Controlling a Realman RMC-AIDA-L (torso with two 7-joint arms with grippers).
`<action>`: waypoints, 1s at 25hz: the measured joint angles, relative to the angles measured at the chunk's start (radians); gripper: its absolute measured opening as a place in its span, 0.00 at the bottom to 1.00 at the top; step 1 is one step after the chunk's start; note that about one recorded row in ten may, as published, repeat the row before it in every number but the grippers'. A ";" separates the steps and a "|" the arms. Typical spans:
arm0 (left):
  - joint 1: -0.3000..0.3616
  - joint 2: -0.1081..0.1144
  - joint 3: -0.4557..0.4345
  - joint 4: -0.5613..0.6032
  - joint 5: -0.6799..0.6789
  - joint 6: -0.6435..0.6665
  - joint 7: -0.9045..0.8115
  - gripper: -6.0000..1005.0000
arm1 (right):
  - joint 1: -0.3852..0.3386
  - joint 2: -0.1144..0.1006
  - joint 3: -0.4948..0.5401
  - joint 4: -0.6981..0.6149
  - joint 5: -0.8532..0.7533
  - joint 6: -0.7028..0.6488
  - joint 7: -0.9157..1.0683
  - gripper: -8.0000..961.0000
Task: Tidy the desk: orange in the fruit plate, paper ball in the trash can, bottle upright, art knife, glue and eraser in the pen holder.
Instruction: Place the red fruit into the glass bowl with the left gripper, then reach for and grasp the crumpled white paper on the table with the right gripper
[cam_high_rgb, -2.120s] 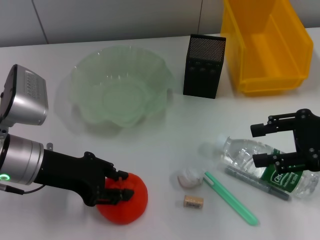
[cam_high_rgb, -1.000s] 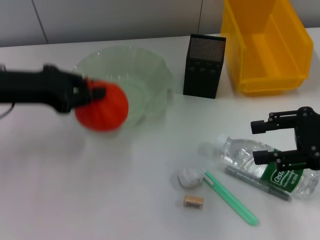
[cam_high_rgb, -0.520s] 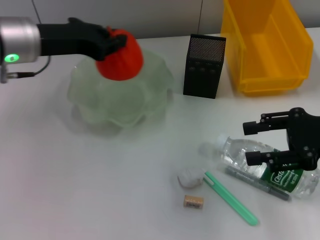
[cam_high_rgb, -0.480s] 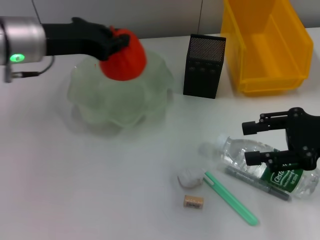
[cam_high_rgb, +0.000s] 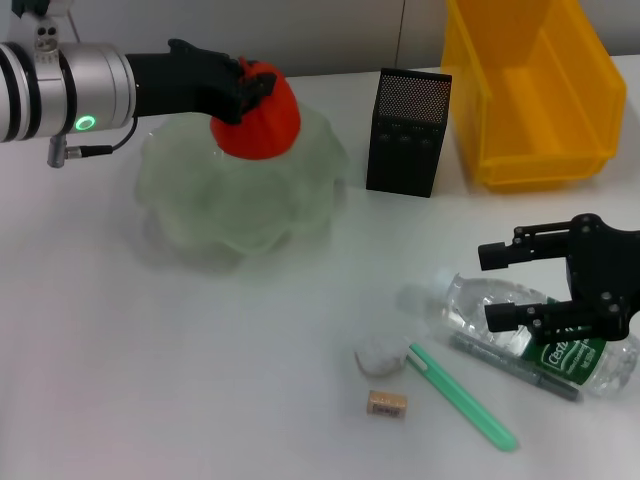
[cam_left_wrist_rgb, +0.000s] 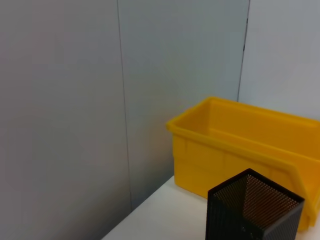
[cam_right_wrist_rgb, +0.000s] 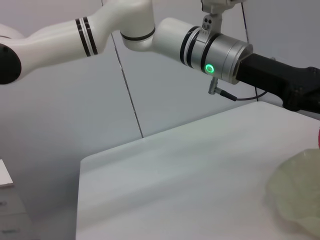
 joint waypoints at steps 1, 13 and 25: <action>0.000 0.000 0.000 0.000 0.000 0.000 0.000 0.18 | 0.000 0.000 0.000 0.000 0.000 0.000 0.000 0.60; 0.021 0.000 0.065 -0.008 -0.011 -0.072 0.015 0.51 | -0.007 0.000 0.004 0.001 0.000 0.000 0.000 0.59; 0.109 0.011 -0.182 -0.033 -0.270 0.372 0.266 0.84 | 0.032 -0.001 -0.033 -0.172 -0.005 0.006 0.213 0.58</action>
